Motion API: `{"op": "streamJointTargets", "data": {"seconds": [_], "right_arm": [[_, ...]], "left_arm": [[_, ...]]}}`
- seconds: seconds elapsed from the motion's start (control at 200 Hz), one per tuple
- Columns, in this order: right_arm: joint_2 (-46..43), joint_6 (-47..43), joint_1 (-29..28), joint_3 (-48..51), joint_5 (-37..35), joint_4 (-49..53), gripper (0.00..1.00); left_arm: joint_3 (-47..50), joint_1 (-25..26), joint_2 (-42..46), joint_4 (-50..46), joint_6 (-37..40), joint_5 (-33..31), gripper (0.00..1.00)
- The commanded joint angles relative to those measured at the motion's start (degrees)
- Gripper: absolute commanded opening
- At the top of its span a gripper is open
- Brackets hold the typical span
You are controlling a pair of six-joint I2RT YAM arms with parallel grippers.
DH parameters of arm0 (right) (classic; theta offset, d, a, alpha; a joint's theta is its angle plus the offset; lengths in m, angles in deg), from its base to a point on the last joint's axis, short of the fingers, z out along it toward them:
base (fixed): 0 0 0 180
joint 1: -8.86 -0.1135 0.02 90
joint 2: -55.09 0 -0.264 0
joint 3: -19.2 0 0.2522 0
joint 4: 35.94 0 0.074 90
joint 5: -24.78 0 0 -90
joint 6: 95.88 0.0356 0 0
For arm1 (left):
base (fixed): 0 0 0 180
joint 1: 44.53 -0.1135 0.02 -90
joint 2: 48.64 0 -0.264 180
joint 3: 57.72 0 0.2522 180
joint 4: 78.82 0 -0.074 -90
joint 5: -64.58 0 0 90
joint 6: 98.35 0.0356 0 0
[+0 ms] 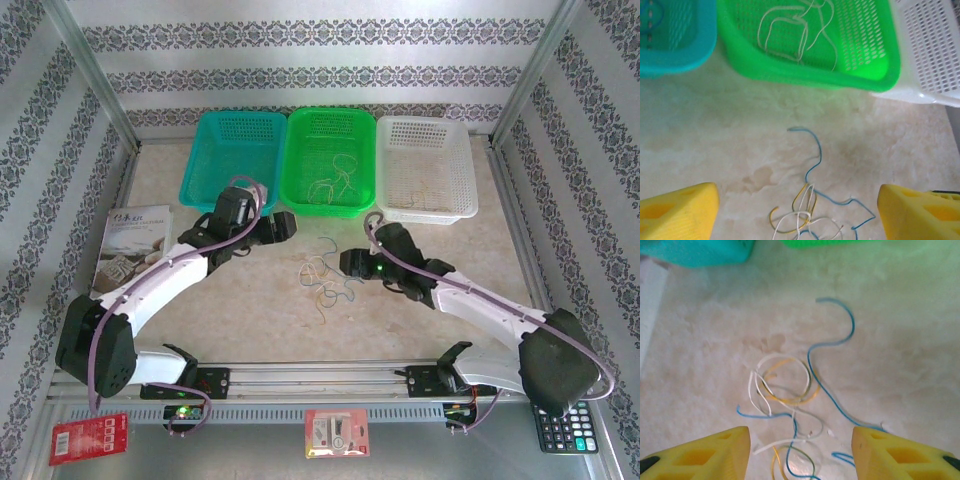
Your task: Untangle the cables
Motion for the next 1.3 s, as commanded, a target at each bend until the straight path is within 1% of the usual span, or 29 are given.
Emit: {"op": "streamJointTargets", "data": {"seconds": [0.0, 0.175, 0.265, 0.4, 0.555, 0.704, 0.809, 0.914, 0.989, 1.084, 1.294], "right_arm": [[0.31, 0.51, -2.47, 2.10, -4.47, 0.54, 0.56], [0.49, 0.62, -5.35, 4.37, -6.01, 1.75, 0.56], [0.68, 0.88, -5.93, 5.05, -6.16, 2.98, 0.56], [0.18, 2.11, -6.02, 6.40, -8.36, 3.55, 0.57], [-0.02, 1.73, -4.24, 5.66, -8.67, 3.44, 0.57], [1.36, -1.46, -1.35, 2.19, -8.11, 2.78, 0.57], [5.07, -2.97, 0.68, -1.40, -7.48, 1.46, 0.55], [10.01, -2.94, 1.01, -5.70, -7.18, 0.53, 0.53], [13.70, -1.01, 0.75, -8.70, -7.18, 0.22, 0.50], [17.71, 3.74, -0.22, -11.50, -9.94, -0.02, 0.45], [24.31, 14.55, -1.99, -14.17, -15.09, -2.15, 0.44]], "left_arm": [[1.43, 1.28, 1.52, 3.11, -3.22, -1.24, 0.83], [3.08, 1.94, 0.73, 4.56, -4.64, -0.81, 0.83], [3.03, 2.17, 0.16, 4.80, -4.92, -0.52, 0.83], [2.51, 2.57, -0.33, 5.12, -5.01, -0.48, 0.83], [1.61, 2.85, -1.67, 4.93, -4.58, -0.44, 0.83], [0.87, 3.28, -3.45, 4.88, -3.92, -0.98, 0.83], [0.91, 3.41, -4.35, 4.97, -3.83, -1.39, 0.83], [1.18, 3.38, -4.21, 4.82, -3.70, -2.07, 0.83], [1.50, 3.43, -3.61, 4.45, -3.52, -2.97, 0.83], [1.87, 3.39, -2.60, 3.84, -3.40, -4.29, 0.83], [2.38, 3.39, -0.83, 3.39, -3.15, -5.94, 0.83]]}}
